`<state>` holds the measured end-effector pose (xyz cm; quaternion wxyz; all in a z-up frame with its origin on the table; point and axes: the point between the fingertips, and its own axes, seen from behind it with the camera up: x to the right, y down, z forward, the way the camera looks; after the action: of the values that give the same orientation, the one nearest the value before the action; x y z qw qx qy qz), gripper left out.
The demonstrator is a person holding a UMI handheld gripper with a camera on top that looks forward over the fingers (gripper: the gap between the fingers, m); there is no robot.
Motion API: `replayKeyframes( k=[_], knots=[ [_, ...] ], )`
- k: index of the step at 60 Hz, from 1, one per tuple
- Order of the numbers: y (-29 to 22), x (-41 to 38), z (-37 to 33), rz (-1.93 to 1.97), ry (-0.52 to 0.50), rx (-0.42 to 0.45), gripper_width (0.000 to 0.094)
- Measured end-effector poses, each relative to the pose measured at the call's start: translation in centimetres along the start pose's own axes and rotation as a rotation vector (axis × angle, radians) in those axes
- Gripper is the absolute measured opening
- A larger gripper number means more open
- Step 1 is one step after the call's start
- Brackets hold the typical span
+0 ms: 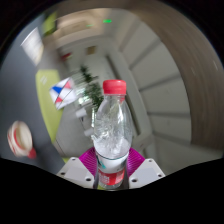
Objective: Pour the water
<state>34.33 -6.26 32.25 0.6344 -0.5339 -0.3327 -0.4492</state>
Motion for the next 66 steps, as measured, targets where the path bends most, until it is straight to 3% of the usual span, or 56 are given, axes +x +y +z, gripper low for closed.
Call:
replayKeyframes(
  k=[12, 25, 30, 37, 45, 54, 60, 61, 66],
  knots=[
    [5.1, -2.3, 0.5, 0.828, -0.148, -0.198, 0.034],
    [10.6, -14.2, 0.0, 1.028, -0.292, -0.368, 0.0339],
    [14.9, -16.4, -1.0, 1.033, -0.31, -0.413, 0.0338],
    [17.2, -20.2, -1.4, 1.055, -0.325, -0.45, 0.0343],
    [17.0, -19.7, -1.1, 1.088, -0.288, -0.406, 0.0345],
    [17.2, -19.6, -1.5, 1.072, -0.298, -0.443, 0.0565],
    [17.4, -19.8, -3.2, 1.046, -0.326, -0.518, 0.0875],
    [17.3, -19.6, -3.6, 1.039, -0.326, -0.527, 0.0832],
    [16.3, -17.7, -5.9, 1.002, -0.308, -0.545, 0.0862]
  ],
)
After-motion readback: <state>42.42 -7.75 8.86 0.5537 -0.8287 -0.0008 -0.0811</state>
